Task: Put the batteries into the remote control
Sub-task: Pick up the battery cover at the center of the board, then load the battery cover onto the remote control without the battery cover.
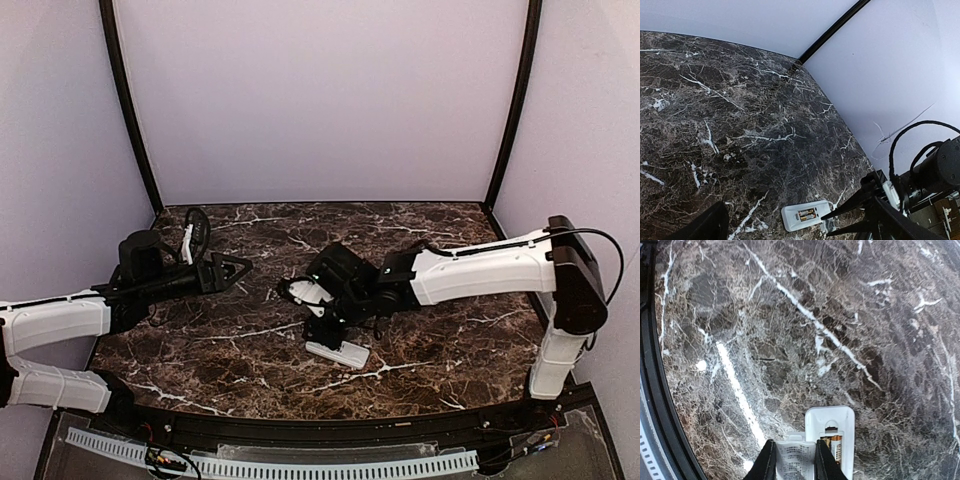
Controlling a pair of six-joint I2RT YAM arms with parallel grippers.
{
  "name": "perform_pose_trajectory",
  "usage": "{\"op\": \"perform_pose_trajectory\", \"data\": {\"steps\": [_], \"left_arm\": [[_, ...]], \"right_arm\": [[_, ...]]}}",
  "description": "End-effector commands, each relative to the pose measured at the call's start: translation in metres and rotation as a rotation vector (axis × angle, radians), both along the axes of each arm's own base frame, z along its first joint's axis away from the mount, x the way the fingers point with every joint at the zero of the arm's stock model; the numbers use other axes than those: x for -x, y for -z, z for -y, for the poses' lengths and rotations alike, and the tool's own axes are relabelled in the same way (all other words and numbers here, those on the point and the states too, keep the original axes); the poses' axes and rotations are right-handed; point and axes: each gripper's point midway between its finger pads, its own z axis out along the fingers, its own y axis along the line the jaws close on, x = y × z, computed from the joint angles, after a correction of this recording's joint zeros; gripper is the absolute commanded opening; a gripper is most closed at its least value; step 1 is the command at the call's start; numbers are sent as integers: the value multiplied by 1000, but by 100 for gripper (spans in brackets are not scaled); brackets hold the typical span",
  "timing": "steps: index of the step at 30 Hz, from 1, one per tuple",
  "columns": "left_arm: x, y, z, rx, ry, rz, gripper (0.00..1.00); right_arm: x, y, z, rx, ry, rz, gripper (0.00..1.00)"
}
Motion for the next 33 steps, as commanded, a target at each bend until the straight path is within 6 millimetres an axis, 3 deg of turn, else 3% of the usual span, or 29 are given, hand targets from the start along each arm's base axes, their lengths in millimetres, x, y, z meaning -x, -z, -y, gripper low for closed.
{"op": "perform_pose_trajectory", "data": {"steps": [1,13,33], "left_arm": [[0,2,-1,7,0,2,99],[0,4,0,4,1,-2,99],[-3,4,1,6,0,-4,98]], "right_arm": [[-14,-17,2,-89,-6,68,11],[-18,-4,8,-148,-37,98,10],[-21,33,21,-84,-67,124,9]]}}
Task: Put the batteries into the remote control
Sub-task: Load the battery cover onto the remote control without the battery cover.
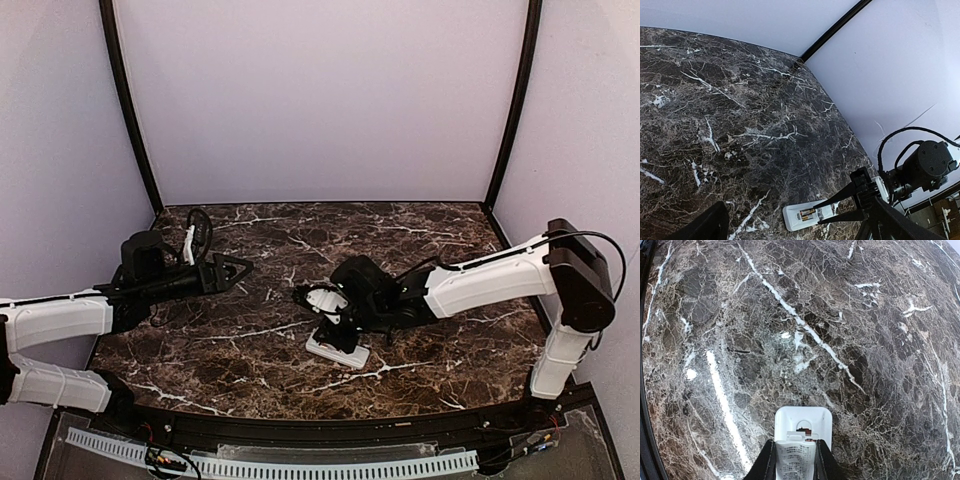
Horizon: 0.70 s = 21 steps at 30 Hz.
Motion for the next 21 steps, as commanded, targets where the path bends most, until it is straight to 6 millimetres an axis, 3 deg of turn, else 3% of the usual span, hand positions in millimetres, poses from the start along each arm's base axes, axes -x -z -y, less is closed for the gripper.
{"op": "perform_pose_trajectory", "data": {"steps": [1,21], "left_arm": [[-1,-1,0,8,2,8,98],[-2,-2,1,14,2,1,99]], "right_arm": [[-2,17,5,26,-2,6,9],[-5,28,11,49,-5,11,8]]}}
